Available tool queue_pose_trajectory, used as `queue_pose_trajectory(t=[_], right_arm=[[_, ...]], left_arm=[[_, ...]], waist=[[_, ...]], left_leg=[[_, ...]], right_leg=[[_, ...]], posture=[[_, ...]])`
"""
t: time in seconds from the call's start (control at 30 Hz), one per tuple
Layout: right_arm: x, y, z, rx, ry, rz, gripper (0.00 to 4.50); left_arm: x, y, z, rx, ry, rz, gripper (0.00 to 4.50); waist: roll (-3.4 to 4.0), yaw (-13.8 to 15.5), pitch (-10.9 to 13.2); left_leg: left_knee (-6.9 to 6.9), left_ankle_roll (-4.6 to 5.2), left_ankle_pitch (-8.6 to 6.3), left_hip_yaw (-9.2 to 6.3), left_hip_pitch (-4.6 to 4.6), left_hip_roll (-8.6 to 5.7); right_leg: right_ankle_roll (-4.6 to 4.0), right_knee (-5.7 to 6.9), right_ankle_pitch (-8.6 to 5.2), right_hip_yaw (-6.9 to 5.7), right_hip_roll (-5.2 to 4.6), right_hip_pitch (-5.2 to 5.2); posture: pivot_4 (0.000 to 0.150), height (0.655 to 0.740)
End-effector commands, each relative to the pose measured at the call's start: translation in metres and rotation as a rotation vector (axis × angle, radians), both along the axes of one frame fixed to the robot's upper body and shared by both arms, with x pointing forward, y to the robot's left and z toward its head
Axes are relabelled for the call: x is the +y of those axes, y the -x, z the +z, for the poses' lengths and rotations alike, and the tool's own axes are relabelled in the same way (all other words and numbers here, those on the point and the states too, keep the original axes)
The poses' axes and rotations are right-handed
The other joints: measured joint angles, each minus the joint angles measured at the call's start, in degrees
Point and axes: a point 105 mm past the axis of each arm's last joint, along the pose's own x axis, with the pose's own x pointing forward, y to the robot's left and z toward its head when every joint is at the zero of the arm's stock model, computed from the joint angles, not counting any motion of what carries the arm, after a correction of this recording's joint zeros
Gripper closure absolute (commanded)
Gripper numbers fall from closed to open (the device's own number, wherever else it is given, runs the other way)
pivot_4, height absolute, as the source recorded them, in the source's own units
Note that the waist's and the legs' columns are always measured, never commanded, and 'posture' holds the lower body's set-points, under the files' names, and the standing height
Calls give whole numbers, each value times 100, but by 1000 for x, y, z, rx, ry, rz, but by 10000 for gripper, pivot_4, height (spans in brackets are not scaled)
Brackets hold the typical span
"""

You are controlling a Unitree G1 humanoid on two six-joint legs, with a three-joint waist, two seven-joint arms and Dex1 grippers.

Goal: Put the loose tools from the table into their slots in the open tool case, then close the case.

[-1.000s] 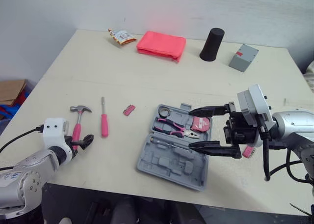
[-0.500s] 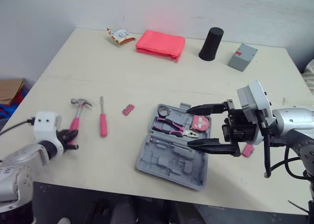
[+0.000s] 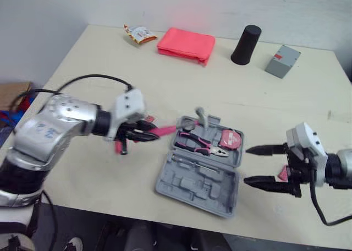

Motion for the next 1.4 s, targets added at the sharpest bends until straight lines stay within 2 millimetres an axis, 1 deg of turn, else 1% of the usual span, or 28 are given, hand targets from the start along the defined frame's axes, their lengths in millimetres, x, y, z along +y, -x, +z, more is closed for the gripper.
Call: queue_pose_trajectory(t=[0.03,0.1,0.17,0.33,0.5,0.63,0.7,0.73,0.77,0.8,0.87,0.9,0.93,0.97,1.03,1.1,1.17,1.2,1.27,1.3,1.37,1.4], right_arm=[[0,9,7,-44,16,-17,0],[-2,13,5,-38,17,-46,0],[-5,15,5,-39,27,-68,0],[-8,18,4,-43,21,-113,0],[-6,20,2,-42,17,-130,0],[-5,20,1,-47,14,-137,0],[-4,19,1,-52,10,-140,0],[-4,19,1,-54,8,-141,0],[-3,19,0,-55,5,-142,0],[-2,18,0,-56,3,-142,0],[-1,18,-1,-57,-1,-143,0],[-1,17,-1,-59,-4,-144,0],[-1,17,-1,-60,-5,-145,0],[-1,16,-1,-62,-7,-146,0],[-1,15,-1,-63,-10,-149,0],[0,13,-3,-63,-13,-151,0],[1,12,-5,-63,-15,-152,0],[1,11,-5,-62,-16,-151,0],[3,12,-6,-61,-17,-145,0],[4,11,-5,-61,-19,-143,0],[5,11,-5,-62,-22,-141,0],[5,10,-4,-62,-23,-141,0]], left_arm=[[-19,2,-17,-6,-89,-104,40172],[-30,12,-27,28,-126,-204,40172],[-35,16,-36,48,-161,-249,40172],[-46,7,-55,-12,-216,-296,40172],[-56,2,-63,-24,-222,-324,40172],[-57,-3,-68,-48,-243,-337,40172],[-56,-2,-67,-28,-239,-340,40172],[-56,-1,-65,-26,-238,-343,35172],[-56,0,-60,-32,-225,-351,29963],[-57,1,-55,-39,-217,-356,26774],[-61,10,-41,0,-139,-381,17525],[-63,13,-35,26,-97,-387,13782],[-63,14,-31,45,-69,-389,13782],[-63,11,-31,42,-44,-373,13782],[-62,4,-36,18,2,-340,13782],[-63,2,-39,42,104,-324,13782],[-63,5,-41,65,200,-342,19386],[-63,6,-44,54,219,-351,22452],[-66,4,-49,-8,240,-352,31960],[-69,4,-51,-7,252,-340,37066],[-73,4,-56,12,262,-320,44337],[-74,5,-60,19,261,-316,44337]], waist=[[1,-44,1],[0,-71,1],[1,-85,1],[1,-80,1],[1,-74,1],[1,-57,1],[1,-47,1],[1,-40,1],[1,-35,1],[1,-32,1],[1,-27,1],[1,-21,1],[1,-14,1],[2,-7,0],[3,-3,-1],[4,-9,-1],[5,-11,-1],[4,-11,-1],[5,5,-1],[5,9,-1],[4,16,-1],[4,17,-1]], left_leg=[[2,-3,2,-1,6,0],[13,-5,10,-6,10,4],[21,-3,21,-12,12,3],[69,9,28,-28,14,0],[79,17,30,-31,11,-2],[77,17,30,-31,10,-2],[79,17,30,-31,11,-2],[80,17,30,-31,10,-2],[81,17,30,-31,11,-2],[81,17,30,-31,10,-2],[79,17,30,-31,10,-2],[79,17,30,-32,11,-2],[79,17,30,-32,10,-2],[80,17,30,-32,10,-2],[83,17,30,-32,11,-2],[84,17,30,-32,13,-2],[84,17,30,-32,14,-2],[84,17,30,-32,13,-1],[85,17,30,-32,12,-1],[87,17,30,-33,12,-1],[89,17,29,-32,11,-2],[89,18,29,-32,11,-2]], right_leg=[[0,8,0,9,4,0],[0,25,0,11,9,1],[-1,38,1,10,9,3],[10,69,8,6,6,21],[17,74,14,6,3,24],[17,75,14,5,3,22],[17,76,14,5,3,22],[17,77,14,5,2,22],[17,77,14,5,2,22],[17,78,14,5,2,23],[17,79,14,5,2,22],[17,79,14,4,2,22],[17,81,14,3,2,21],[17,81,14,2,2,21],[17,83,14,2,1,22],[17,84,14,2,2,22],[17,87,14,3,2,22],[17,87,14,2,2,22],[17,88,14,2,1,21],[17,88,14,1,2,21],[17,87,14,2,0,22],[19,86,15,2,0,24]], posture=[[1500,7348],[1500,7348],[1500,7348],[1500,7348],[1500,7348],[1500,7348],[1500,7348],[1500,7348],[1500,7348],[1500,7348],[1500,7348],[1500,7348],[1500,7348],[1500,7348],[1500,7348],[1500,7348],[1500,7348],[1500,7348],[1500,7348],[1500,7348],[1500,7348],[1500,7348]])
